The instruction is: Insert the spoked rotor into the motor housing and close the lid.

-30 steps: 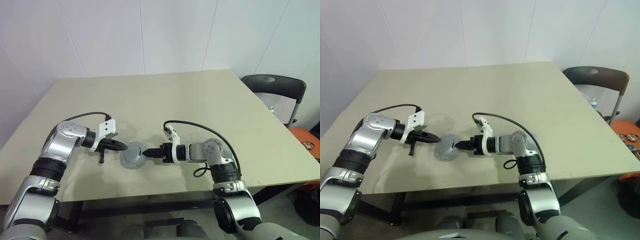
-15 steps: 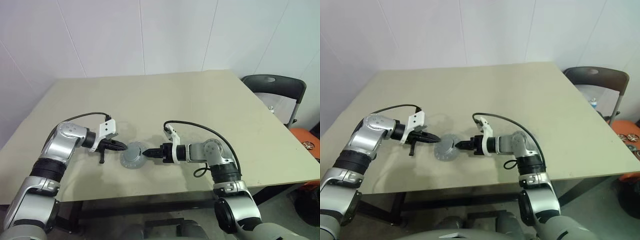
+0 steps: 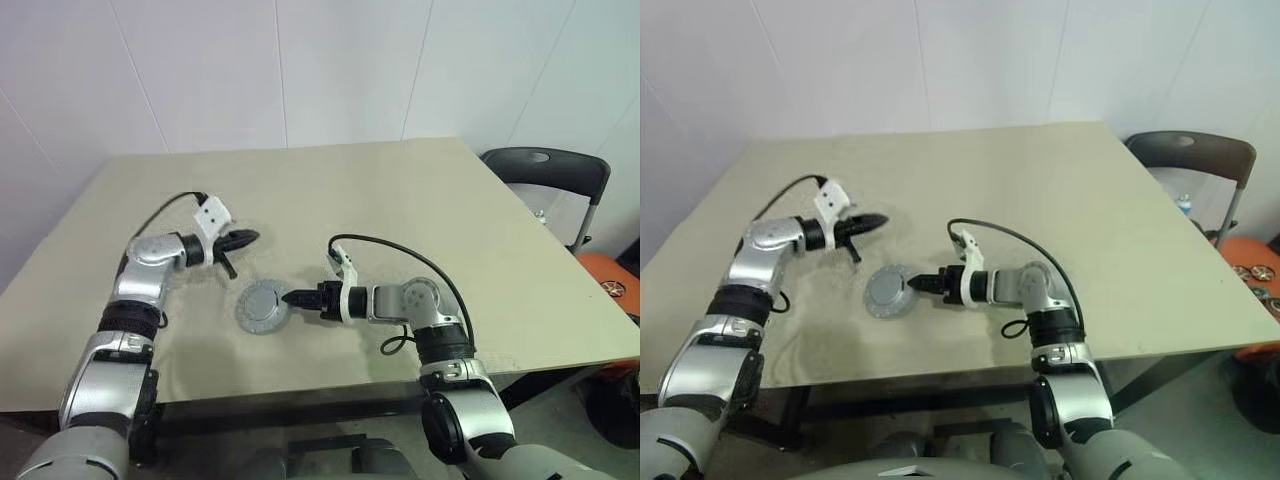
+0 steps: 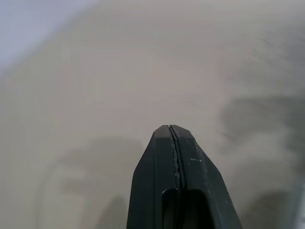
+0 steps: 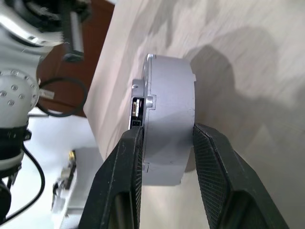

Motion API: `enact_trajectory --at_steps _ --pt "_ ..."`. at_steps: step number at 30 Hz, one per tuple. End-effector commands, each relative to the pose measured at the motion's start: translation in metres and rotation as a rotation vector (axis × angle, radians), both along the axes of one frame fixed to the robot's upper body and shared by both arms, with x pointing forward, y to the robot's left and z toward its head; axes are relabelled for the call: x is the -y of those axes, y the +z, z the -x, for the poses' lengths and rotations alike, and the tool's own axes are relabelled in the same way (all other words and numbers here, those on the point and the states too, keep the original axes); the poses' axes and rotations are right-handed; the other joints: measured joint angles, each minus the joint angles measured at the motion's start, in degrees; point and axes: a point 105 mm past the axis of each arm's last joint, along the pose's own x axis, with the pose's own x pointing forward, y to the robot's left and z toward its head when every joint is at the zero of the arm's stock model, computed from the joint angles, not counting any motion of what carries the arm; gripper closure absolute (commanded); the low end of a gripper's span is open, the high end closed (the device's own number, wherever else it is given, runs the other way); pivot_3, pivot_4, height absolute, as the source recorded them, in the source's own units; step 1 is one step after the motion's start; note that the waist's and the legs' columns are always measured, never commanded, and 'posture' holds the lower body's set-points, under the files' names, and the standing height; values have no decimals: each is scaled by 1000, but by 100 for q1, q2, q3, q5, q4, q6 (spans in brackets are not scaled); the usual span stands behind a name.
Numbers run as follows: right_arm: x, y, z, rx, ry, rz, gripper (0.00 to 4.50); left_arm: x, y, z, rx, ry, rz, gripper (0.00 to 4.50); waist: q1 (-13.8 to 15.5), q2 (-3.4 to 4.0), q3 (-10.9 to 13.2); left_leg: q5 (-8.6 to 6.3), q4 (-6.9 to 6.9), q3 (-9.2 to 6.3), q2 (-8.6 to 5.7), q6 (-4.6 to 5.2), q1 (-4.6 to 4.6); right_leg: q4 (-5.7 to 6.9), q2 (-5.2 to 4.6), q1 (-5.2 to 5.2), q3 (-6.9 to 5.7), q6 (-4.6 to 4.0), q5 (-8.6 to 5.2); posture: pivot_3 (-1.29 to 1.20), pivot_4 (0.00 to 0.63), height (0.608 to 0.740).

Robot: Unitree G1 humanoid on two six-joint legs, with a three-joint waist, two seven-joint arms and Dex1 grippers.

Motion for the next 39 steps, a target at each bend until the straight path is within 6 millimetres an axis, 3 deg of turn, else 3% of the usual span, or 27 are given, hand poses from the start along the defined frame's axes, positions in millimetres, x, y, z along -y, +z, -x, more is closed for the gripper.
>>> enact_trajectory --at_steps 1,14,19,22,33,34,39 --pt "5 23 -20 88 -64 -43 3145 -2 10 -3 46 17 31 4500 10 -1 0 0 3 0 -2 0 -8 0 -1 -4 0 0 0 0 0 740" --pt "11 41 -43 110 -234 -195 3145 -11 10 -13 -9 222 297 4500 -18 -2 -1 0 8 -1 -2 0 -34 5 0 -31 1 2 3 0 0 740" --pt "12 49 -60 141 -334 -235 3145 -14 -7 -11 -123 328 481 4500 -43 -3 -1 3 13 0 -1 -5 -68 21 1 -71 4 0 5 0 0 740" --pt "10 57 -65 157 -362 -276 3145 -8 -10 -6 -174 341 623 3908 -48 -3 -1 4 14 -1 -1 -5 -73 22 -1 -75 4 0 5 0 0 740" --pt "-7 69 -68 190 -367 -332 3145 -2 -29 5 -310 441 849 241 -79 -4 -2 6 15 -1 -3 -9 -74 23 -1 -75 4 -3 7 0 0 740" --pt "-8 69 -67 190 -366 -336 3145 0 -30 6 -339 436 882 19 -88 -4 -2 6 16 -1 -3 -10 -74 24 -1 -75 4 -3 7 0 0 740" --pt "-12 67 -65 187 -355 -340 3145 19 -28 14 -466 339 1035 19 -124 -4 -2 7 16 -1 -3 -11 -74 24 0 -74 4 -3 7 0 0 740"
